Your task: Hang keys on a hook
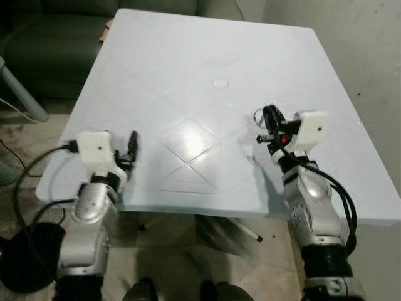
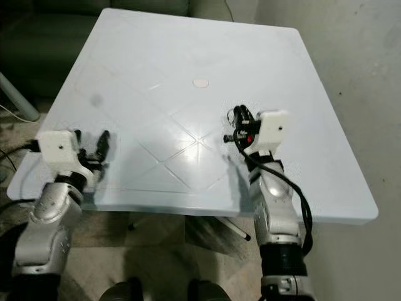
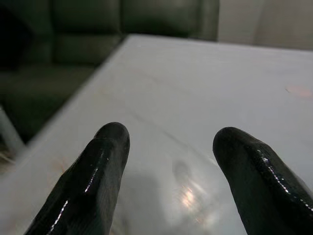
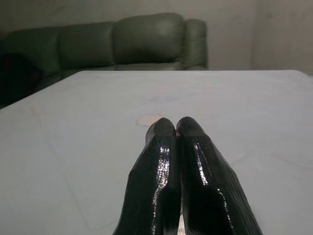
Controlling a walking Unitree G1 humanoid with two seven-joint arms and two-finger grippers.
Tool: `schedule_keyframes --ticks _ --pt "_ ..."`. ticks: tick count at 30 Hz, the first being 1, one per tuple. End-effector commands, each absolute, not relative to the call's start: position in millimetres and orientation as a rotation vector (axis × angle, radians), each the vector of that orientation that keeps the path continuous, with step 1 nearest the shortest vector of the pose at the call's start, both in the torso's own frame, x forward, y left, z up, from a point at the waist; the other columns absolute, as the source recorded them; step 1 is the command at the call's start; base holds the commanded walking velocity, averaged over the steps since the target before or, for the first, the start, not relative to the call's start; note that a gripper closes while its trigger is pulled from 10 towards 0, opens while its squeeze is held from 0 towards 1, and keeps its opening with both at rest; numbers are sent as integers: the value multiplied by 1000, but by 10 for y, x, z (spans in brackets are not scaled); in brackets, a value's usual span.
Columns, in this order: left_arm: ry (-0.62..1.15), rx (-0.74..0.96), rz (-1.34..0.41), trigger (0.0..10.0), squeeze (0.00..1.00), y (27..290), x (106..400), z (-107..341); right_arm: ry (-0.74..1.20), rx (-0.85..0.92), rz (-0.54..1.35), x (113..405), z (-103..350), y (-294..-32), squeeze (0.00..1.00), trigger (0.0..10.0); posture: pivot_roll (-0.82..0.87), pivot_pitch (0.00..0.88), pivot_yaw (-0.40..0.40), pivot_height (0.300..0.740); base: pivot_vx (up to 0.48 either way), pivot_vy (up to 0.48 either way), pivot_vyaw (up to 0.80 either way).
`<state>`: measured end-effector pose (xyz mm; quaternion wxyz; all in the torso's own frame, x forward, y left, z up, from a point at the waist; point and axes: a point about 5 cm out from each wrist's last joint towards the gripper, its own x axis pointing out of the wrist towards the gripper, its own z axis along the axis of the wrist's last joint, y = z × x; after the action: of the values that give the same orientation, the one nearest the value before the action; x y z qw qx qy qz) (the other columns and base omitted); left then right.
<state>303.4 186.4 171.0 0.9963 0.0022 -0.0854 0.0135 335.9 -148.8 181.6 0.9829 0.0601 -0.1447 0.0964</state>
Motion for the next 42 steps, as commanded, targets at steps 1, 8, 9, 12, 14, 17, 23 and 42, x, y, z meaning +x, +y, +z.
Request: schedule_keyframes --ticks 1,8,9,12,14,17,23,42 --pt "-163 21 50 10000 0 1893 3051 1678 -309 109 185 3360 1877 -1503 0 10000 -119 79 -20 740 0 0 0" --pt "-173 20 81 10000 0 1934 3085 1700 -293 101 173 3386 1868 -1520 0 10000 -116 65 -18 740 0 0 0" --pt "-177 20 81 10000 0 1942 3088 1700 -291 101 165 3387 1869 -1524 0 10000 -116 62 -17 740 0 0 0" --pt "-183 21 83 10000 0 1957 3096 1700 -284 100 152 3388 1862 -1530 0 10000 -117 59 -15 740 0 0 0" --pt "-186 16 77 10000 0 1962 3105 1699 -283 101 149 3389 1861 -1529 0 10000 -118 57 -14 740 0 0 0" --pt "-194 20 86 10000 0 2003 3128 1715 -262 87 151 3382 1823 -1538 0 10000 -118 52 -14 740 0 0 0" --pt "-194 2 83 10000 0 2010 3146 1718 -226 76 141 3402 1784 -1543 0 10000 -119 47 -18 740 0 0 -329" --pt "-192 -49 64 10000 0 1997 3252 1745 -192 66 135 3413 1714 -1490 0 10000 -135 21 -9 740 0 0 -781"
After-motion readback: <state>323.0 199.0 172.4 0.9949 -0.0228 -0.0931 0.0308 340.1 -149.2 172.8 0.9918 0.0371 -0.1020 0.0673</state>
